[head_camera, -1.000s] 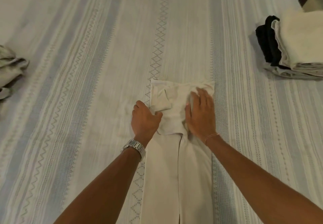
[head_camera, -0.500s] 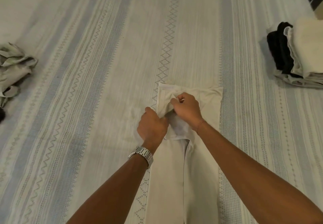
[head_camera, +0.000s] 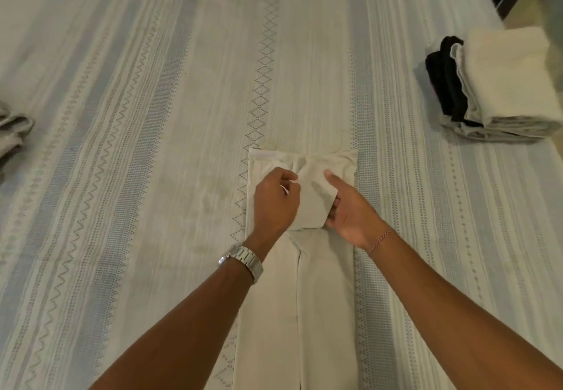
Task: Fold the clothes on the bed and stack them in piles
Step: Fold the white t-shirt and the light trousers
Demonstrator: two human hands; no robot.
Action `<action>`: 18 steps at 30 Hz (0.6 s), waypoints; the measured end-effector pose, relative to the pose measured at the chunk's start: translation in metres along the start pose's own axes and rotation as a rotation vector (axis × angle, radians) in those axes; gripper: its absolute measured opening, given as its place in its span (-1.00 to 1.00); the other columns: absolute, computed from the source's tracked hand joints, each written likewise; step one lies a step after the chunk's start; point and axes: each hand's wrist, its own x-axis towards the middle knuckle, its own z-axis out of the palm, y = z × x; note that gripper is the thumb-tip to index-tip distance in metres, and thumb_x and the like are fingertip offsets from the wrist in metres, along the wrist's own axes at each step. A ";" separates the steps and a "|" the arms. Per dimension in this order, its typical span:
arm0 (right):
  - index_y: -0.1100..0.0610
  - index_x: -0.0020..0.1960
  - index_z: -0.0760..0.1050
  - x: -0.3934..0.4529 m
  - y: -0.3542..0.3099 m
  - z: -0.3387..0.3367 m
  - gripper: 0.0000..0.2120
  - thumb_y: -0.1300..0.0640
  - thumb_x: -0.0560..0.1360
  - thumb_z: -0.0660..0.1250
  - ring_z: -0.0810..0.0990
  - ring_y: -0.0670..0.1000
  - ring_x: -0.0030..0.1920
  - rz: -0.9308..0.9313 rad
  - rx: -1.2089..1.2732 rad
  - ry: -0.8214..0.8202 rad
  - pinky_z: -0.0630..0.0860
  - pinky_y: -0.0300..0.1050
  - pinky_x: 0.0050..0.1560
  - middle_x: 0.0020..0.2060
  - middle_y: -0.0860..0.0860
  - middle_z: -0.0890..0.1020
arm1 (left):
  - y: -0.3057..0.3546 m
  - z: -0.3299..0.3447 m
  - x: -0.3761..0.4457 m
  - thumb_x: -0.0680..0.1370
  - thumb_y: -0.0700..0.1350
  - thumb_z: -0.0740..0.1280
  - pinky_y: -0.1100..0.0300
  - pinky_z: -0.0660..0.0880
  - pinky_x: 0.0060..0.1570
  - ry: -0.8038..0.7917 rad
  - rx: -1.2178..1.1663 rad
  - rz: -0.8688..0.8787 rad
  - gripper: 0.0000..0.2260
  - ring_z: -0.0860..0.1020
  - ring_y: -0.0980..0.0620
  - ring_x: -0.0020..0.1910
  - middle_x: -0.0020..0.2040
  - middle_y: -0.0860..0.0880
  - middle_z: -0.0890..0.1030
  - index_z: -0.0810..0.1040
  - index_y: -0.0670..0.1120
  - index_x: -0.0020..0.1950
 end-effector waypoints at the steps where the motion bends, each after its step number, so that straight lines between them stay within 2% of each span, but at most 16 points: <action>1: 0.10 0.21 0.62 0.000 0.004 -0.004 -0.70 -0.04 0.57 0.43 0.72 0.09 0.04 -0.023 -0.059 0.031 0.65 0.07 0.09 0.07 0.12 0.73 | -0.001 0.001 0.007 0.57 -0.22 0.34 0.22 0.50 -0.10 -0.015 0.060 0.043 -0.85 0.55 0.13 -0.19 -0.05 0.05 0.61 0.61 -0.11 0.12; 2: 0.13 0.18 0.63 -0.001 0.007 -0.005 -0.79 0.06 0.59 0.42 0.72 0.08 0.01 -0.060 -0.104 0.072 0.66 0.06 0.06 0.06 0.12 0.73 | -0.002 0.004 0.013 0.57 -0.22 0.34 0.18 0.51 -0.02 -0.049 0.127 0.076 -0.80 0.57 0.08 -0.09 0.04 0.01 0.61 0.58 -0.13 0.19; 4: 0.12 0.16 0.63 0.002 0.013 -0.009 -0.84 0.16 0.65 0.32 0.69 0.13 0.10 -0.138 -0.150 0.142 0.66 0.11 0.10 0.09 0.11 0.72 | -0.004 0.010 0.025 0.59 -0.17 0.36 0.11 0.49 0.10 -0.146 0.234 0.031 -0.73 0.55 -0.04 0.11 0.16 -0.09 0.58 0.51 -0.18 0.28; 6: 0.13 0.17 0.61 0.003 0.014 -0.013 -0.81 0.13 0.68 0.24 0.66 0.18 0.16 -0.221 -0.188 0.184 0.63 0.18 0.17 0.10 0.12 0.70 | 0.001 0.018 0.034 0.61 -0.07 0.35 0.10 0.46 0.02 -0.225 0.282 -0.117 -0.68 0.56 -0.10 0.13 0.13 -0.12 0.57 0.46 -0.22 0.27; 8: 0.14 0.13 0.55 0.004 0.013 -0.017 -0.79 0.08 0.69 0.18 0.65 0.17 0.09 -0.370 -0.398 0.273 0.61 0.17 0.15 0.05 0.15 0.67 | 0.003 0.025 0.040 0.62 0.02 0.34 0.12 0.43 -0.10 -0.251 0.286 -0.198 -0.65 0.59 -0.13 0.08 0.06 -0.11 0.59 0.45 -0.24 0.23; 11: 0.16 0.11 0.50 0.005 0.014 -0.028 -0.80 0.11 0.71 0.13 0.60 0.09 -0.10 -0.560 -0.724 0.413 0.52 -0.06 -0.09 -0.08 0.12 0.64 | 0.002 0.033 0.046 0.63 0.09 0.31 0.12 0.43 -0.05 -0.231 0.336 -0.230 -0.54 0.58 -0.16 0.16 0.20 -0.15 0.59 0.41 -0.25 0.34; 13: 0.17 0.20 0.51 0.007 0.017 -0.041 -0.78 0.13 0.71 0.12 0.57 0.00 -0.17 -0.613 -0.788 0.494 0.43 -0.33 -0.23 -0.11 0.04 0.64 | 0.002 0.040 0.048 0.62 0.07 0.34 0.11 0.44 -0.01 -0.198 0.345 -0.261 -0.51 0.57 -0.17 0.21 0.27 -0.17 0.57 0.38 -0.25 0.38; 14: 0.17 0.24 0.50 0.007 0.019 -0.046 -0.77 0.13 0.71 0.12 0.56 -0.05 -0.21 -0.619 -0.808 0.505 0.39 -0.39 -0.29 -0.14 0.01 0.63 | 0.001 0.041 0.049 0.61 0.06 0.37 0.11 0.45 -0.01 -0.184 0.353 -0.268 -0.51 0.57 -0.17 0.22 0.27 -0.17 0.58 0.38 -0.24 0.37; 15: 0.16 0.29 0.49 0.008 0.021 -0.050 -0.75 0.12 0.71 0.14 0.57 -0.07 -0.20 -0.614 -0.831 0.491 0.40 -0.41 -0.27 -0.14 0.00 0.63 | 0.000 0.043 0.051 0.59 0.05 0.39 0.11 0.44 -0.01 -0.172 0.367 -0.269 -0.51 0.57 -0.16 0.22 0.26 -0.16 0.58 0.39 -0.23 0.36; 16: 0.15 0.35 0.46 0.009 0.024 -0.052 -0.72 0.09 0.71 0.15 0.60 -0.04 -0.13 -0.602 -0.856 0.454 0.44 -0.40 -0.17 -0.07 0.01 0.65 | -0.003 0.042 0.052 0.58 0.05 0.41 0.11 0.44 -0.01 -0.163 0.376 -0.274 -0.52 0.58 -0.16 0.21 0.25 -0.15 0.59 0.41 -0.23 0.35; 18: 0.11 0.43 0.42 0.013 0.026 -0.056 -0.64 0.01 0.69 0.20 0.62 0.06 0.10 -0.572 -0.870 0.406 0.55 -0.11 0.13 0.15 0.05 0.65 | -0.005 0.042 0.056 0.55 0.06 0.43 0.10 0.47 -0.03 -0.154 0.368 -0.281 -0.54 0.60 -0.16 0.14 0.15 -0.14 0.63 0.49 -0.24 0.28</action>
